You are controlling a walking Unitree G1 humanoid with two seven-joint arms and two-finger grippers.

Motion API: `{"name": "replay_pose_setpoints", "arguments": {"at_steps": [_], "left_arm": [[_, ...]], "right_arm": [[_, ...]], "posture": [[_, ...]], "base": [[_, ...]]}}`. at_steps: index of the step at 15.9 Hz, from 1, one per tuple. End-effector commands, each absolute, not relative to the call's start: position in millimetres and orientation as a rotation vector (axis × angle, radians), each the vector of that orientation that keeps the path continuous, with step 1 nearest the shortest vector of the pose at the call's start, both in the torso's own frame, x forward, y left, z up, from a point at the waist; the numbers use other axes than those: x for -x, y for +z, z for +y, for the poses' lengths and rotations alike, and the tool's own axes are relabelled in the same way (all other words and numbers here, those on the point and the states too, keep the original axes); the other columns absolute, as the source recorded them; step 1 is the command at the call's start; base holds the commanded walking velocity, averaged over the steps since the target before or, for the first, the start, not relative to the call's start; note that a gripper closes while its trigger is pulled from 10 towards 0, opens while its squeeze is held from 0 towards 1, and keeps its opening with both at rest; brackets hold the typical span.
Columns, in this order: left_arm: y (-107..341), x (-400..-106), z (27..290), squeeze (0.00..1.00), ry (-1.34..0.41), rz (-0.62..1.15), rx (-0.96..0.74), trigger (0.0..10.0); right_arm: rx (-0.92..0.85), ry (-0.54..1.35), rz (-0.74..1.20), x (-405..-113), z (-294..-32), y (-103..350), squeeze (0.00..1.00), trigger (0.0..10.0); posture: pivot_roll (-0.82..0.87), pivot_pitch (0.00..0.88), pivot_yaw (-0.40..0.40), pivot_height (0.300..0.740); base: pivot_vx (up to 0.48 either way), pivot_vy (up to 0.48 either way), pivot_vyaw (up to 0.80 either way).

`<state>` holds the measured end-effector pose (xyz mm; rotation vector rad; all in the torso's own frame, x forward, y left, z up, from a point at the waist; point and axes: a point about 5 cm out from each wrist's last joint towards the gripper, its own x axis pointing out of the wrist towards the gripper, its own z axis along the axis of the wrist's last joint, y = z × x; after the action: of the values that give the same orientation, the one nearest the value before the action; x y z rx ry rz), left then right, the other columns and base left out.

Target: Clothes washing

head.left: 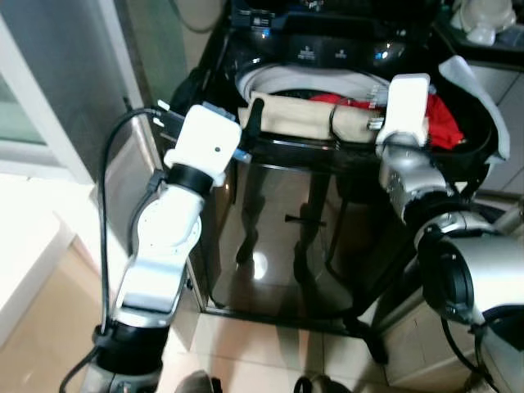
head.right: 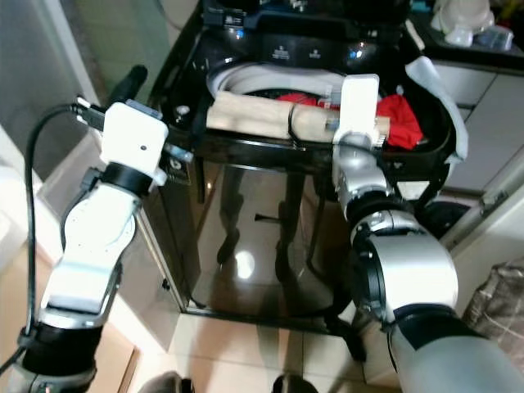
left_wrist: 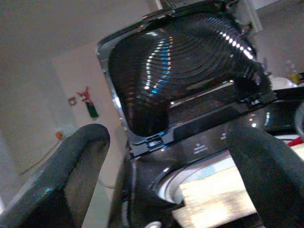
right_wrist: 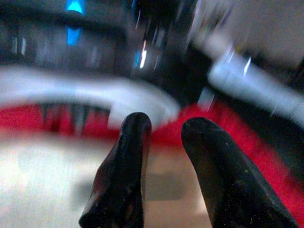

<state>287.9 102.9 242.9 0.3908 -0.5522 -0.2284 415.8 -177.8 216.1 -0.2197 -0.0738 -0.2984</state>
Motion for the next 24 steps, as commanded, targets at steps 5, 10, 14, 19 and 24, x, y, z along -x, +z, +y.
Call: {"name": "replay_pose_setpoints", "arguments": {"at_steps": [5, 10, 14, 19, 24], "left_arm": [[243.5, -292.2, 96.2, 0.12, -0.259, -0.558, -0.379, 10.0], [245.4, -292.7, 101.4, 0.17, -0.234, -0.562, -0.357, 10.0], [250.3, -293.8, 101.5, 0.29, -0.228, -0.579, -0.336, 10.0], [252.4, -290.3, 99.7, 0.12, -0.219, -0.6, -0.376, 10.0], [278.3, -287.6, 114.9, 0.1, -0.026, -0.745, -0.441, 10.0]], "right_arm": [[0.137, -0.372, -0.18, -413.0, -201.7, 233.6, 0.0, 10.0], [-0.138, -0.306, -0.01, -412.9, -214.9, 215.1, 0.0, 10.0], [-0.132, -0.239, -0.024, -416.1, -209.3, 225.2, 0.0, 10.0], [-0.041, -0.172, -0.131, -420.7, -192.2, 251.4, 0.0, 10.0], [0.164, -0.254, -0.815, -389.4, -199.2, 356.6, 0.0, 10.0]], "posture": [[0.02, 0.019, -0.01, 0.731], [0.01, 0.039, -0.004, 0.731], [0.01, 0.041, 0.001, 0.731], [0.03, 0.043, -0.011, 0.731], [0.04, 0.041, -0.02, 0.731]], "base": [[0.0, 0.0, 0.0], [0.083, 0.0, 0.0], [0.453, 0.0, 0.0], [0.265, 0.0, 0.0], [0.0, 0.0, 0.0]]}}
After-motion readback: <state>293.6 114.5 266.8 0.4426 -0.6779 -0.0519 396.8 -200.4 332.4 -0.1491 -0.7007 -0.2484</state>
